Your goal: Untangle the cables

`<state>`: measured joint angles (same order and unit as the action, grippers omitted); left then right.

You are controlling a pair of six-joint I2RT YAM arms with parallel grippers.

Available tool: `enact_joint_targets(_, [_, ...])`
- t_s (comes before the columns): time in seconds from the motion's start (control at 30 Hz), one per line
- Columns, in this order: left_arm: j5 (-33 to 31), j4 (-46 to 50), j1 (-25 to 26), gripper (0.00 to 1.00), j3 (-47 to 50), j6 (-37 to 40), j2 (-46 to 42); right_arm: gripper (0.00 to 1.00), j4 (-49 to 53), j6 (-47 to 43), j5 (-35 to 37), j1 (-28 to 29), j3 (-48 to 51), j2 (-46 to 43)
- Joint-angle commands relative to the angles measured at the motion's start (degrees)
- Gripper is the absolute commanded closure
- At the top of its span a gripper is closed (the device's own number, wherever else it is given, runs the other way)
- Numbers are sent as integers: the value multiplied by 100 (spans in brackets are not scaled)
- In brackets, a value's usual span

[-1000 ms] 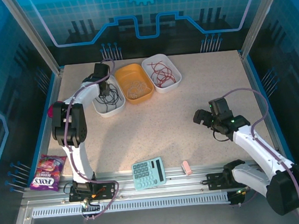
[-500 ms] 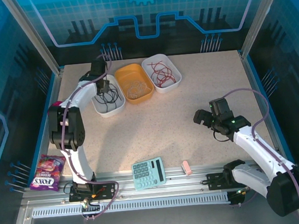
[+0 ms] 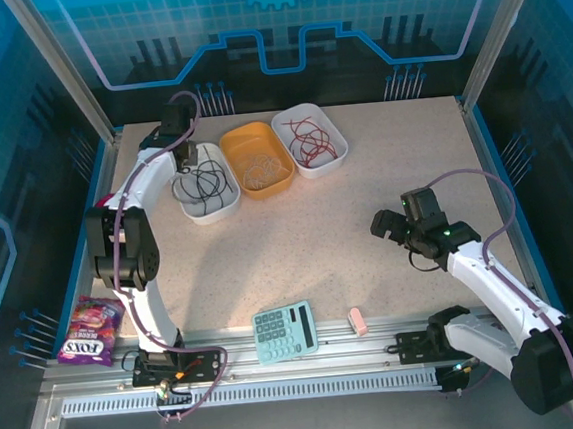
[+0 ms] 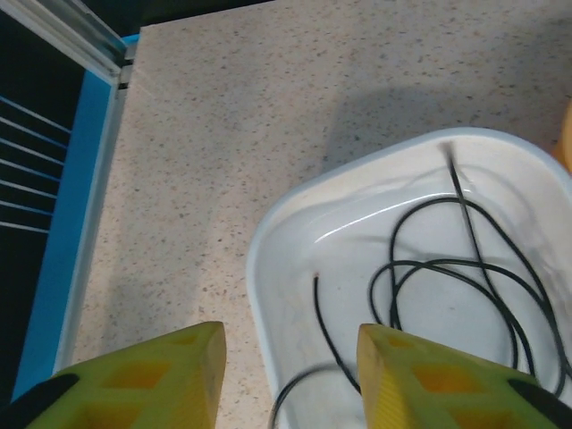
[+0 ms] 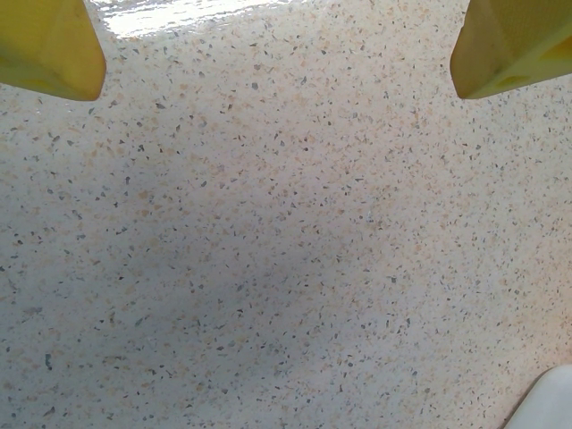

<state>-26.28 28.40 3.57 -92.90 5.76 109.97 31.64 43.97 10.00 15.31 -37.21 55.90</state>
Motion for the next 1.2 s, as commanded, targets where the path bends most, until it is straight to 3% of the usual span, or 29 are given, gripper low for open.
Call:
enact_joint_targets(0.0, [612,192,7,64,-163,-71,151,0,-43,56,18,-28,-18,57])
enact_joint_targets(0.3, [918,193,82,67,82,-382,241,0,-22,32,-11,-23,-120,141])
enact_joint_targets(0.53, [1067,141,78,63,832,-871,-553,0,-20,24,20,-24,-101,119])
enact_joint_targets(0.7, [1231,-117,82,50,1604,-1244,-1556,0,-48,-2,33,-24,-68,123])
enact_joint_targets(0.87, [1082,-443,73,19,2659,-1673,-2909,0,-109,-70,165,-25,101,-75])
enact_joint_targets(0.93, [971,-558,73,2,3073,-1853,-3471,0,-123,-129,290,-31,173,-224])
enact_joint_targets(1.17, [969,-1246,73,1,4721,-2415,-5291,0,-472,-551,855,-50,587,-899])
